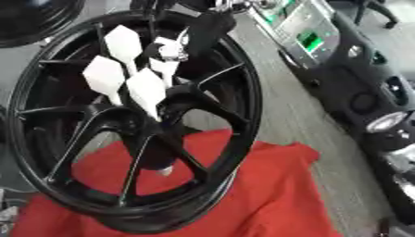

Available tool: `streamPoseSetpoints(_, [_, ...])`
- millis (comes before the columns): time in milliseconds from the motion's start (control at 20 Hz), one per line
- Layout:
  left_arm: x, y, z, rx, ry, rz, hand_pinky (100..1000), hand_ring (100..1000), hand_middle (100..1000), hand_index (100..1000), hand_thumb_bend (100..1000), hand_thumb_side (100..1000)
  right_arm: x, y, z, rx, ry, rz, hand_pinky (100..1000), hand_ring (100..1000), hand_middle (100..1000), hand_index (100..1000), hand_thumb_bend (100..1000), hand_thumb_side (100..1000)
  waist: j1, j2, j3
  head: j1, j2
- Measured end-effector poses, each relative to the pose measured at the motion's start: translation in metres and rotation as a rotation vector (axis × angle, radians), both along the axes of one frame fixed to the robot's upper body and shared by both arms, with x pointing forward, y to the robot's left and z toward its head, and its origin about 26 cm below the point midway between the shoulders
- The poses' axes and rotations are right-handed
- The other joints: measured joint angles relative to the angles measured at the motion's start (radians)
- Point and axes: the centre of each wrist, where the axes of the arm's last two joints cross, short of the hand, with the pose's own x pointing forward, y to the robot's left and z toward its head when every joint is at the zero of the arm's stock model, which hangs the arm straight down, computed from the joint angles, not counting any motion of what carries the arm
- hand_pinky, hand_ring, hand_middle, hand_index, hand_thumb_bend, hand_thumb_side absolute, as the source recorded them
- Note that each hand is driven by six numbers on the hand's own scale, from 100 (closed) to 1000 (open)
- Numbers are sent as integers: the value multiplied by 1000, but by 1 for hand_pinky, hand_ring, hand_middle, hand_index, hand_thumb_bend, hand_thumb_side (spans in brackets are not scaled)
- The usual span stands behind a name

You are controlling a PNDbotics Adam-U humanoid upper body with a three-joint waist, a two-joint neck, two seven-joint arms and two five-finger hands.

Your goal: Pull the pin out of the wheel hub.

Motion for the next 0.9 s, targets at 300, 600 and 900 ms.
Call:
streamPoseSetpoints(300, [0,0,-1,-3,2,0,844,670,636,795,182,774,6,-3,-5,-6,-8,-31,894,803,775,885,310,459,-2,-2,1,2,0])
streamPoseSetpoints(600, [0,-1,-3,-10,9,5,844,667,630,792,178,774,10,-4,-11,-13,0,-46,894,800,773,879,318,473,-2,-2,1,4,0])
streamPoseSetpoints(900, [-1,-1,-3,-11,13,8,843,665,626,789,173,772,14,-7,-17,-31,11,-57,898,802,776,883,291,515,-2,-2,1,5,0])
